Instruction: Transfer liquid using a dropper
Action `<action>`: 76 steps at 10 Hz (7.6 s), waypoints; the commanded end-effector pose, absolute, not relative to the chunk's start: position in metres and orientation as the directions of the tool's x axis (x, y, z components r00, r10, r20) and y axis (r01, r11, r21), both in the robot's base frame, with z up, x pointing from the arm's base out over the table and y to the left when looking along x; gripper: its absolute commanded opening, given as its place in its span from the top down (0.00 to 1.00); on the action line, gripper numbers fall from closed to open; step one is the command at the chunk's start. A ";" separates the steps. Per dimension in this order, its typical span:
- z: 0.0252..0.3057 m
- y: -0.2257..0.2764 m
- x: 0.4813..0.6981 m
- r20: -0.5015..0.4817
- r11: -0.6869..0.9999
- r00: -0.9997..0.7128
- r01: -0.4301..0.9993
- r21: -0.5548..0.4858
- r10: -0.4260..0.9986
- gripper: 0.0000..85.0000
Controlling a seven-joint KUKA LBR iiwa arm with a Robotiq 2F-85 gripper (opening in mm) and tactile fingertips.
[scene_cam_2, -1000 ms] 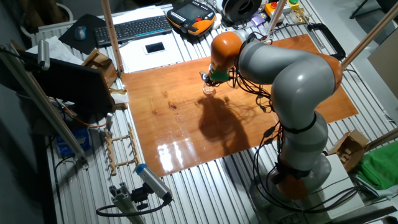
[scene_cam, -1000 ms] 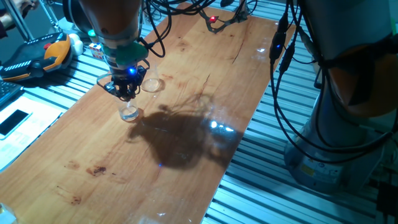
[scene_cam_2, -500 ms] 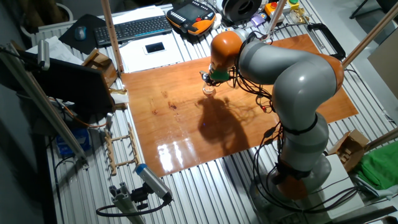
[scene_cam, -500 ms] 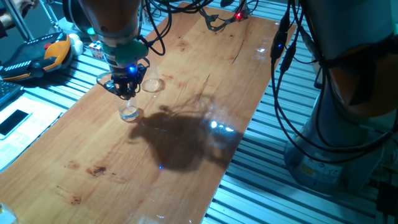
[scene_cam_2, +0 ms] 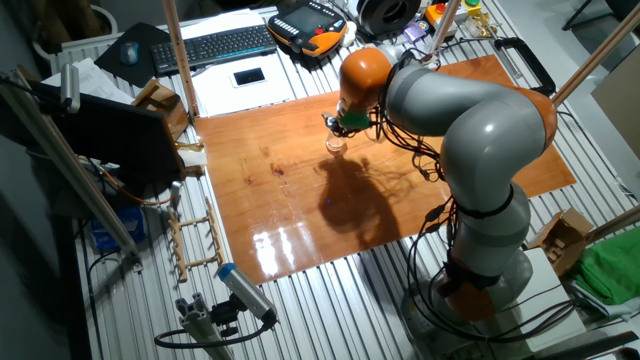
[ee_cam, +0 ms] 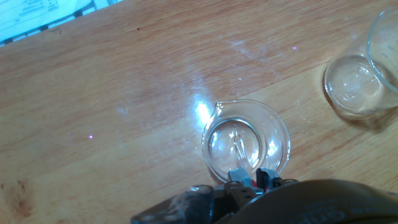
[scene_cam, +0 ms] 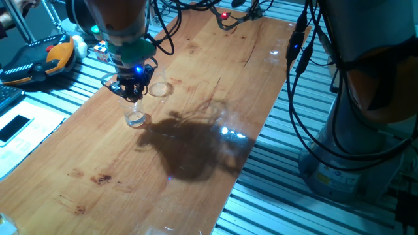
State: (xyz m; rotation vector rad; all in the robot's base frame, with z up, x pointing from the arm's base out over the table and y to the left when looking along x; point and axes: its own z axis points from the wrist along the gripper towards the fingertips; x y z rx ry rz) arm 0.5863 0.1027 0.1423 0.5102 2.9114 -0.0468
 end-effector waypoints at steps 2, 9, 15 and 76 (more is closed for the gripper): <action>0.143 0.103 0.586 -0.186 0.945 -0.929 0.327 -0.002 0.321 0.86; 0.144 0.104 0.587 -0.181 0.949 -0.934 0.316 -0.016 0.308 0.99; 0.147 0.103 0.586 -0.184 0.948 -0.933 0.317 -0.018 0.309 0.99; 0.140 -0.049 0.611 -0.152 0.886 -0.878 0.462 -0.029 0.453 0.99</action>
